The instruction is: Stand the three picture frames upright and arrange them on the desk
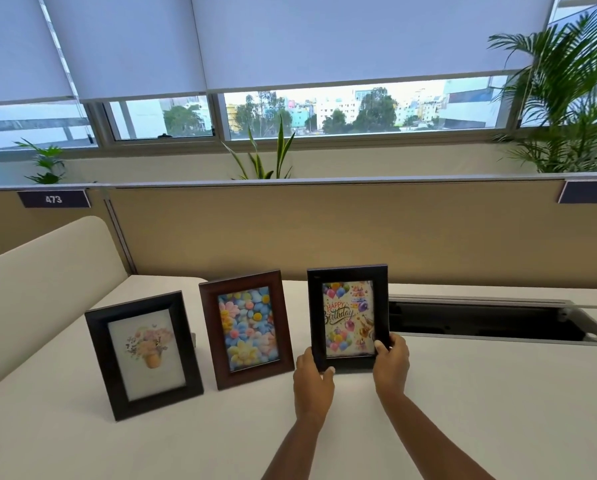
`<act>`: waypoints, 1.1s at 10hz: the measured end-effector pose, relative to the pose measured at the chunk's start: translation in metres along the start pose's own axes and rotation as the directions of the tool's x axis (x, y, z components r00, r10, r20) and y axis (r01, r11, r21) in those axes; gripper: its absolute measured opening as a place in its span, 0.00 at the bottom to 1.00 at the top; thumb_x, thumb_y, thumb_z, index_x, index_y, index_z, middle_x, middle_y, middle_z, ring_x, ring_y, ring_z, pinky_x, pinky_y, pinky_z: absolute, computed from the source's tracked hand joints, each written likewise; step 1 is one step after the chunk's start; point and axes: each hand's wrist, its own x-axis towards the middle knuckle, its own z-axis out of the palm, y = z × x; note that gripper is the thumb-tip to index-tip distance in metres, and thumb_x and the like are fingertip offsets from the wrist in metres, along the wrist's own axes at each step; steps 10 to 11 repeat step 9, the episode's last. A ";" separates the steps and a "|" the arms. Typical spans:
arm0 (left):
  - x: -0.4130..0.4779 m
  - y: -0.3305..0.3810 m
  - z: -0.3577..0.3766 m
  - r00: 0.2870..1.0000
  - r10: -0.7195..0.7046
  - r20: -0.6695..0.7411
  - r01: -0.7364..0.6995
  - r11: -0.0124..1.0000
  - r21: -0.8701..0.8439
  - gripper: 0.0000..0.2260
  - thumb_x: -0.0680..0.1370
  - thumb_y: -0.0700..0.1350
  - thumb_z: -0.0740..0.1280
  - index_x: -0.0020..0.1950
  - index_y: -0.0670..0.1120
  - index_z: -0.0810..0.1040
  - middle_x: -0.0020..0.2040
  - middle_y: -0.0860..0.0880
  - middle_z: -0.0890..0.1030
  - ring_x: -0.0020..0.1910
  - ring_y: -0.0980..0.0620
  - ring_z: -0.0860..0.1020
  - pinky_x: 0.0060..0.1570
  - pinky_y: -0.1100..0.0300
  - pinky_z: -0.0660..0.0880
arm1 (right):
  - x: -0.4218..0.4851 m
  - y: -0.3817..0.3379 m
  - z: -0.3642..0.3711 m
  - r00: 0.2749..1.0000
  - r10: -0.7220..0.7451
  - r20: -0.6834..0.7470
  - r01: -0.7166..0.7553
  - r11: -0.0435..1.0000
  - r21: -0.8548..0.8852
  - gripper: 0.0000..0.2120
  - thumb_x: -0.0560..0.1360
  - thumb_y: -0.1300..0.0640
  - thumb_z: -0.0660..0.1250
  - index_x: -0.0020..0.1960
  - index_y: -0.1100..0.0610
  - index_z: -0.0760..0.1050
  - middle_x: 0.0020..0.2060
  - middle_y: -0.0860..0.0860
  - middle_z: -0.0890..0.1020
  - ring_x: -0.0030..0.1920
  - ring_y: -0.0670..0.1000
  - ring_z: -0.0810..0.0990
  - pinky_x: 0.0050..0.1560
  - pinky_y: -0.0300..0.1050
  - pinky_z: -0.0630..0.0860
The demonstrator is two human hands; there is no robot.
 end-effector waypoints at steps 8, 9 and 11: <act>0.007 -0.011 0.009 0.998 -0.037 0.052 0.029 0.988 0.153 0.29 0.81 0.42 0.57 0.75 0.41 0.43 0.78 0.44 0.50 0.76 0.47 0.52 0.73 0.58 0.55 | 0.009 0.000 0.012 0.984 0.084 0.158 -0.073 0.995 -0.075 0.19 0.77 0.64 0.61 0.67 0.64 0.62 0.65 0.64 0.72 0.65 0.64 0.72 0.64 0.57 0.71; -0.005 -0.021 0.015 0.999 -0.038 0.006 0.036 0.983 0.182 0.29 0.81 0.42 0.57 0.75 0.42 0.42 0.78 0.45 0.47 0.77 0.48 0.50 0.74 0.60 0.54 | 0.004 0.010 0.007 0.987 0.077 0.144 -0.065 0.994 -0.084 0.24 0.76 0.65 0.63 0.69 0.64 0.60 0.67 0.64 0.70 0.66 0.64 0.70 0.66 0.57 0.68; -0.005 -0.021 0.015 0.999 -0.038 0.006 0.036 0.983 0.182 0.29 0.81 0.42 0.57 0.75 0.42 0.42 0.78 0.45 0.47 0.77 0.48 0.50 0.74 0.60 0.54 | 0.004 0.010 0.007 0.987 0.077 0.144 -0.065 0.994 -0.084 0.24 0.76 0.65 0.63 0.69 0.64 0.60 0.67 0.64 0.70 0.66 0.64 0.70 0.66 0.57 0.68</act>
